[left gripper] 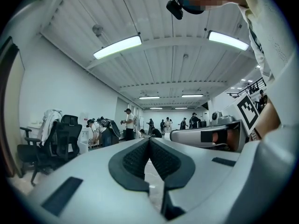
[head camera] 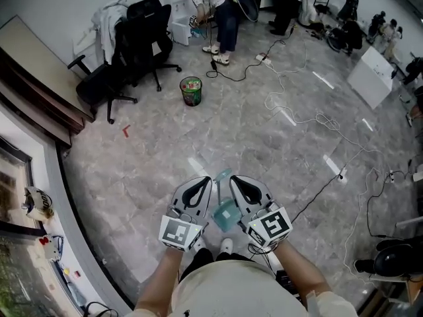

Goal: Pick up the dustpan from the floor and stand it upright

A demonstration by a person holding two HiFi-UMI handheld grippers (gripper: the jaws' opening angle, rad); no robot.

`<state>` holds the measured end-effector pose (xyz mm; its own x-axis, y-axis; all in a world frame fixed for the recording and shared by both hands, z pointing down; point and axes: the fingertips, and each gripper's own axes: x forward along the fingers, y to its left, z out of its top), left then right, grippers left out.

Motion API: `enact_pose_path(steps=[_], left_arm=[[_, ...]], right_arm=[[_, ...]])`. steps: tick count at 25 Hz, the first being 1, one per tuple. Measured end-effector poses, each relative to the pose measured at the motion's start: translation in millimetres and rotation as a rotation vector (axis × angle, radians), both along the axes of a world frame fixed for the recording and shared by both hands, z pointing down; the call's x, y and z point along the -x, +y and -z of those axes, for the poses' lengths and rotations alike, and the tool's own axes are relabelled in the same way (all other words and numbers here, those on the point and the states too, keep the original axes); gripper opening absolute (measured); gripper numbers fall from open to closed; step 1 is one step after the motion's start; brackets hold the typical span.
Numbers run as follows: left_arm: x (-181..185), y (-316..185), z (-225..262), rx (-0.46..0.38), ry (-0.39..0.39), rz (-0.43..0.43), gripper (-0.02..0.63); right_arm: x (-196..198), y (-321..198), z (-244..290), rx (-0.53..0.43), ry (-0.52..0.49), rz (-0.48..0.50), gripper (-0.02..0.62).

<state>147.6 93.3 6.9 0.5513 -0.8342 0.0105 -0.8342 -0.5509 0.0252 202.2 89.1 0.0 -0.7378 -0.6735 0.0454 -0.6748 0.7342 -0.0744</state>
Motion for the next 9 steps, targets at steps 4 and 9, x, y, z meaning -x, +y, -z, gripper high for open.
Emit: enact_pose_path(steps=[4,9], left_arm=[[5.0,-0.4,4.2,-0.029,-0.003,-0.013,0.011],[26.6,-6.0,19.6,-0.091,0.075,0.012,0.011]], right_arm=[[8.7,0.6,0.7,-0.013,0.023,0.002,0.018],[29.3,-6.6,-2.2,0.005,0.001,-0.001,0.018]])
